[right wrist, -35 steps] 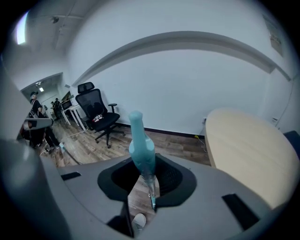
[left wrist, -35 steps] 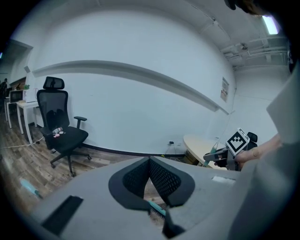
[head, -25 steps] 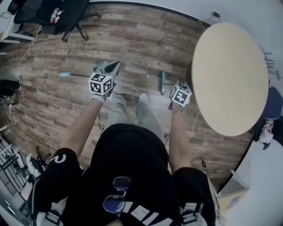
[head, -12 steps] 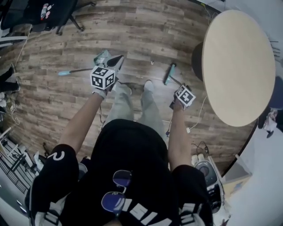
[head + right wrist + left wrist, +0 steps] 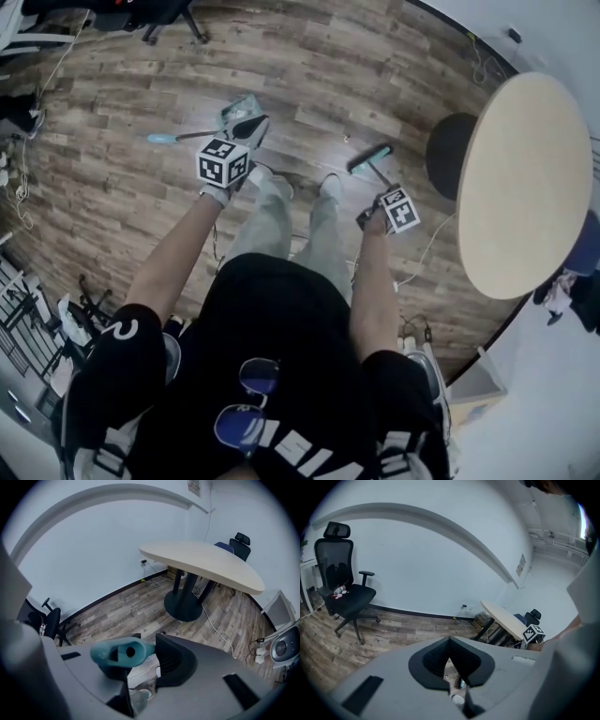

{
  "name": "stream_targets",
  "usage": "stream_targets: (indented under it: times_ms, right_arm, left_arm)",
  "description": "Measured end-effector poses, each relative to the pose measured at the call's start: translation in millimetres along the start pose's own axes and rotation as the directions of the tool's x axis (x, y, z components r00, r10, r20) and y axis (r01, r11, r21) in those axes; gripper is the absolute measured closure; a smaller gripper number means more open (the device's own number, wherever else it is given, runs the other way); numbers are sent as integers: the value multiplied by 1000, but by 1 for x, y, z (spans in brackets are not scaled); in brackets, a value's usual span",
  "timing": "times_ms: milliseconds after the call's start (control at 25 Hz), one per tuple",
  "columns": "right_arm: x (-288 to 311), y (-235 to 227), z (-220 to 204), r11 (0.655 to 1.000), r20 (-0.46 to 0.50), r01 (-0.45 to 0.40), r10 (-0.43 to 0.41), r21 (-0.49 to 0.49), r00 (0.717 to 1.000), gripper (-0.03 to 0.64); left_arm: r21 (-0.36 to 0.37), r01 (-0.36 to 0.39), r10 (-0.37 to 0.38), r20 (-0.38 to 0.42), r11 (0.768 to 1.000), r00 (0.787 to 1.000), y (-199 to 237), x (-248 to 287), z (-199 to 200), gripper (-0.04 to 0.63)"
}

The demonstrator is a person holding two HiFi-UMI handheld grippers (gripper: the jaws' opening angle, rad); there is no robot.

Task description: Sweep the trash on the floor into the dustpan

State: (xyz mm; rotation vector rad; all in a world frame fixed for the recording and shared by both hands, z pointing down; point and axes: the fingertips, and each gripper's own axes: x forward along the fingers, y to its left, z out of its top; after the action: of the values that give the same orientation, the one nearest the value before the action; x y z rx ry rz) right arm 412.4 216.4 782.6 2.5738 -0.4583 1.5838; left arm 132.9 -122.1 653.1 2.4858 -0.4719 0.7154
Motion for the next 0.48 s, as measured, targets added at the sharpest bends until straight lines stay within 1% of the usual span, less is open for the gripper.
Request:
stream_targets:
  times_ms: [160,280,480]
  right_arm:
    - [1,46,-13,1000,-3,3,-3,-7,1000,523]
    - [1,84,-23,1000,-3,-12,12,-18,1000,522]
    - [-2,156,-44,994,-8,-61,60,-90,998,520]
  left_arm:
    - [-40,-39,40,19,998,999,43,-21,1,598]
    - [-52,-55,57,36,997,998,72,-37,4,598]
    - [-99,-99,106,73,990,992,123,-74,3,598]
